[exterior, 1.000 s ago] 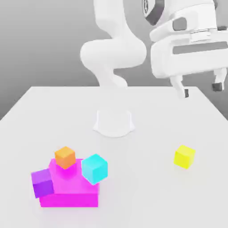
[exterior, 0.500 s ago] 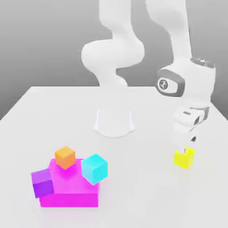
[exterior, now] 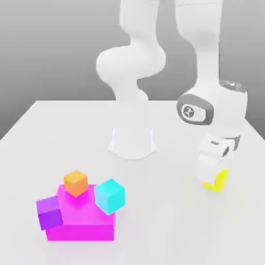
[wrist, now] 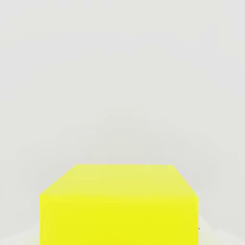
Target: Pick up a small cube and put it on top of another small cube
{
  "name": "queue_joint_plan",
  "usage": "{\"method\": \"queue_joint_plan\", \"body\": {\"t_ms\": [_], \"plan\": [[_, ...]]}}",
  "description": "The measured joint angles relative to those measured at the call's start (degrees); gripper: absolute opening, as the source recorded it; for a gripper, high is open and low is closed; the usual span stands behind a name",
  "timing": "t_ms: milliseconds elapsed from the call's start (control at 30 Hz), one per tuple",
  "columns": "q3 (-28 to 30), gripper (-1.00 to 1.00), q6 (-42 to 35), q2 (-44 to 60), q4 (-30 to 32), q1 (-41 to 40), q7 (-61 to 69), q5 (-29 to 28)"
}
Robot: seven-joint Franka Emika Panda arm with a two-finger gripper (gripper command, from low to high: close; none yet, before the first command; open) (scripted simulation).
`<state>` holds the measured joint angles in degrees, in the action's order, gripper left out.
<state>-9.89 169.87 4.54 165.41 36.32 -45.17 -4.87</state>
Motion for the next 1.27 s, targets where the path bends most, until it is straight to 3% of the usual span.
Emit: {"method": "queue_joint_plan", "body": {"t_ms": [100,233,933,1167,1200,1267], "plan": [[-0.1,-1.0,-4.9,-5.9,1.0,1.0,4.2,5.3],[5.0,-1.0,-9.3,-10.4,0.9,-4.2,9.5,5.3],[33.1,-1.0,-29.8,-29.9,-0.8,-39.8,31.7,-10.3],[37.0,-1.0,-17.1,-18.8,0.9,-39.5,34.8,-8.9],[37.2,1.0,-15.8,-17.7,1.1,-39.3,35.0,-8.7],[37.2,1.0,-15.8,-17.7,1.1,-39.3,35.0,-8.7]]}}
